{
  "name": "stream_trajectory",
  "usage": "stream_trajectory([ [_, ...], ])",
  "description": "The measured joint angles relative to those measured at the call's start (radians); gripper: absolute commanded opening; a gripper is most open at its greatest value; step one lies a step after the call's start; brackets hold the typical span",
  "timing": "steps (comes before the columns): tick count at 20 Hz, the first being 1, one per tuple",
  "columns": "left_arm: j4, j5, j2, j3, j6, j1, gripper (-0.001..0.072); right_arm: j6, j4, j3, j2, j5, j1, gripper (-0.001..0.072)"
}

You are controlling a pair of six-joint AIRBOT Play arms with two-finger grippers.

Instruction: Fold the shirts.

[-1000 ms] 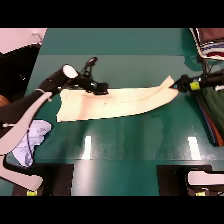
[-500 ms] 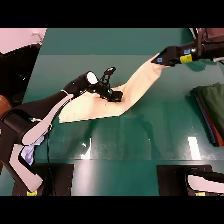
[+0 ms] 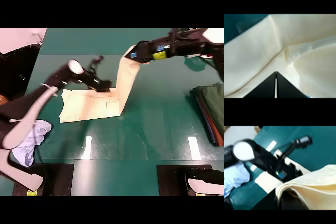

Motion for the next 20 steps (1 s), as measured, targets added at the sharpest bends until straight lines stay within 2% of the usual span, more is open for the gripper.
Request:
stream_trajectory([
  [6, 0.167, -0.064, 0.29, 0.0, 0.0, 0.301, 0.0024, -0.026, 0.0, 0.208, -0.255, -0.072, 0.245, 0.0025],
  [7, 0.184, -0.068, 0.331, 0.0, 0.0, 0.35, 0.0024, -0.027, 0.0, 0.246, -0.306, -0.082, 0.285, 0.0142],
  [9, 0.209, -0.074, 0.39, 0.0, 0.0, 0.433, 0.0024, -0.03, 0.002, 0.293, -0.383, -0.105, 0.349, 0.065],
  [11, 0.219, -0.087, 0.425, 0.0, 0.0, 0.487, 0.0024, -0.032, -0.001, 0.295, -0.423, -0.106, 0.385, 0.0636],
  [12, 0.224, -0.095, 0.435, -0.001, 0.0, 0.505, 0.0024, -0.032, -0.003, 0.286, -0.427, -0.099, 0.388, 0.0583],
  [13, 0.228, -0.105, 0.443, -0.002, 0.0, 0.52, 0.0024, -0.032, -0.005, 0.269, -0.426, -0.08, 0.379, 0.0572],
  [17, 0.232, -0.128, 0.457, -0.003, 0.003, 0.546, 0.0024, -0.031, -0.011, 0.102, -0.355, 0.027, 0.26, 0.0572],
  [20, 0.232, -0.147, 0.461, -0.003, 0.005, 0.551, 0.0024, -0.004, -0.011, -0.119, -0.27, 0.034, 0.122, 0.0573],
])
